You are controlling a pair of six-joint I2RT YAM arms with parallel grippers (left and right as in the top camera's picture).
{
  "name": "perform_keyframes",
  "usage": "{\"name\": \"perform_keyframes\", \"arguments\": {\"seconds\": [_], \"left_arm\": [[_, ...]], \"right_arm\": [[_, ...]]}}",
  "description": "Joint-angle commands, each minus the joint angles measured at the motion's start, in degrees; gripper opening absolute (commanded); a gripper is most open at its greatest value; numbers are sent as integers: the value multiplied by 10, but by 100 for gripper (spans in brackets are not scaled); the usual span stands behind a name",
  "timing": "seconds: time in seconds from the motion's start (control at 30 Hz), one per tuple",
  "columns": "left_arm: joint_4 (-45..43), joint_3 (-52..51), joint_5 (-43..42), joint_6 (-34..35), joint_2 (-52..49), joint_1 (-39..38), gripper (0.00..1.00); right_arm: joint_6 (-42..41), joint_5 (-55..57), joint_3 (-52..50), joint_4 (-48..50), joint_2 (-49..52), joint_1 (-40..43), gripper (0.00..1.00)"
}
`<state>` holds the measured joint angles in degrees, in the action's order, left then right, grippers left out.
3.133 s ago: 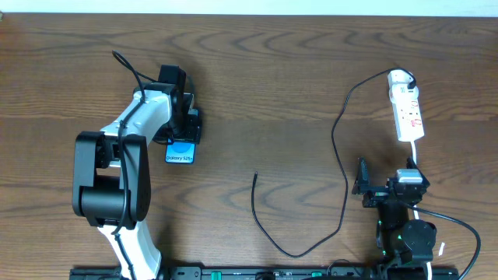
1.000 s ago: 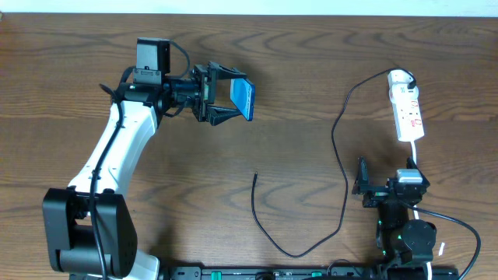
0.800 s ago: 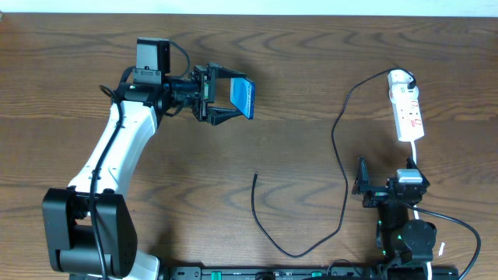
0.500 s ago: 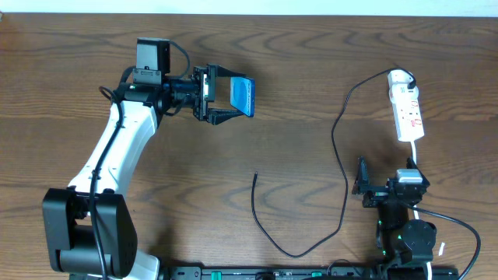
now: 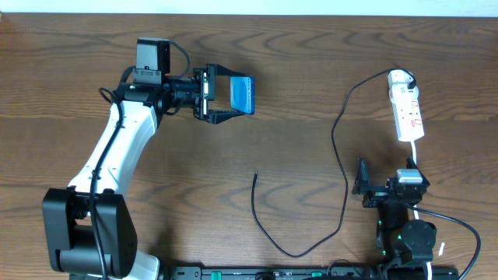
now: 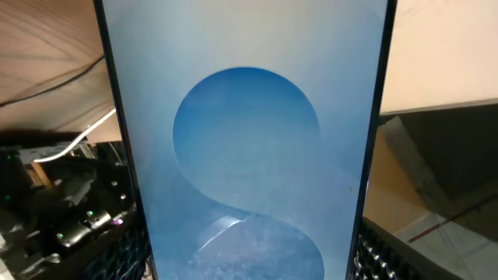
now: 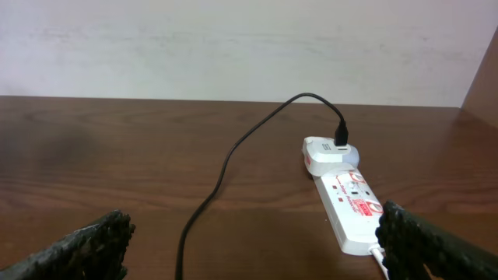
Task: Plug charger to phone and switch on socket
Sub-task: 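Hold the phone upright in the air with the left gripper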
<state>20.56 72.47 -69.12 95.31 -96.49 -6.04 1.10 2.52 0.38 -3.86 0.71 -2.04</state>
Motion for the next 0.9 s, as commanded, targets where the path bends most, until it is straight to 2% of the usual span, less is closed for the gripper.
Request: {"name": "perform_keyframes", "arguments": {"seconds": [0.0, 0.27, 0.4, 0.87], "left_arm": [[-3, 3, -25, 25, 15, 2, 7], [-3, 3, -27, 25, 15, 2, 8], [-3, 3, -62, 25, 15, 2, 8], [-3, 3, -63, 23, 14, 2, 7]], "right_arm": [[-2, -1, -1, -3, -3, 6, 99], [-2, -1, -1, -2, -3, 6, 99], [-2, -1, -1, -2, -3, 6, 99], [-2, -1, -1, -2, -3, 6, 99]]}}
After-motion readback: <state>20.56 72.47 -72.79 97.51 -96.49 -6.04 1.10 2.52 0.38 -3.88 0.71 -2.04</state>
